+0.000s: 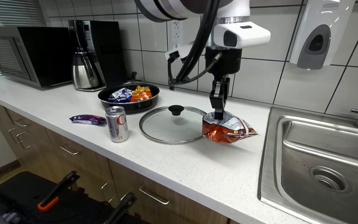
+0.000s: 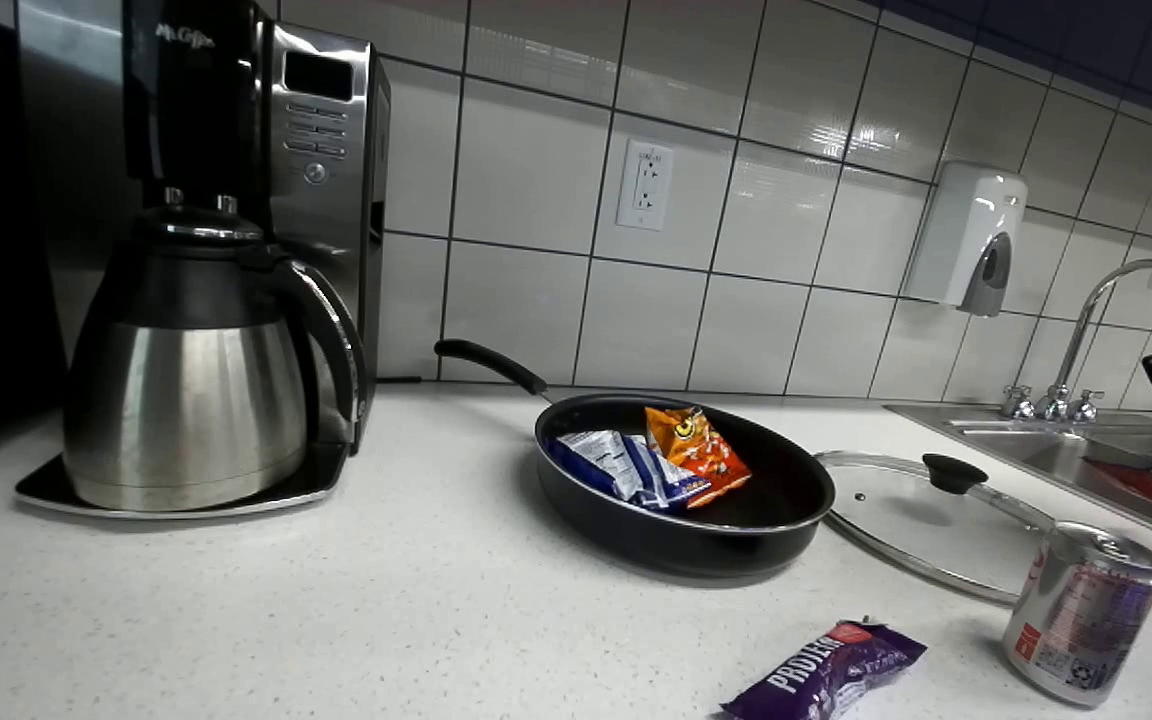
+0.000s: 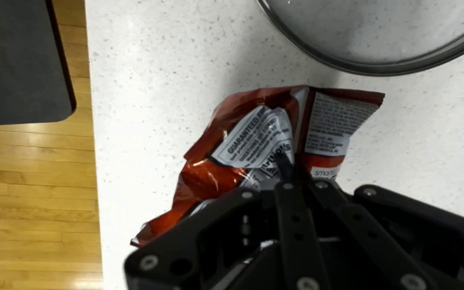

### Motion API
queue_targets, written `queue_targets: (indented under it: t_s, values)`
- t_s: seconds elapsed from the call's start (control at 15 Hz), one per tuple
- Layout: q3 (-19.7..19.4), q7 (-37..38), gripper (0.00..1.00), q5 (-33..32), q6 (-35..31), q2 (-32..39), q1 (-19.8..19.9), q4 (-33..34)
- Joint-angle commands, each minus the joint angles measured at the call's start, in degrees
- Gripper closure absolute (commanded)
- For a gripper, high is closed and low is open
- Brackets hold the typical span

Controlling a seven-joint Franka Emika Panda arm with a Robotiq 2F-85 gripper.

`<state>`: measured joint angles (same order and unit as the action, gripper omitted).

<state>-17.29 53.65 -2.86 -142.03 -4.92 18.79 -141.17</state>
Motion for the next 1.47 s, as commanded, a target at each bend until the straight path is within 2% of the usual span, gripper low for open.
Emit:
queue_targets:
  t_s: [0.0,0.27,0.6,1.4]
  values:
    - [1.24,-5.93,1.0,3.23,3.66,-2.53,-1.32,2.16]
    - [2.88,-10.12,1.0,6.83,5.26,-2.17,-3.58,4.84]
    - [5.66,-11.23,1.0,8.73,5.01,-0.46,-6.42,8.38]
    - [12.32,-9.24,1.0,10.41,3.96,12.08,-14.97,19.88]
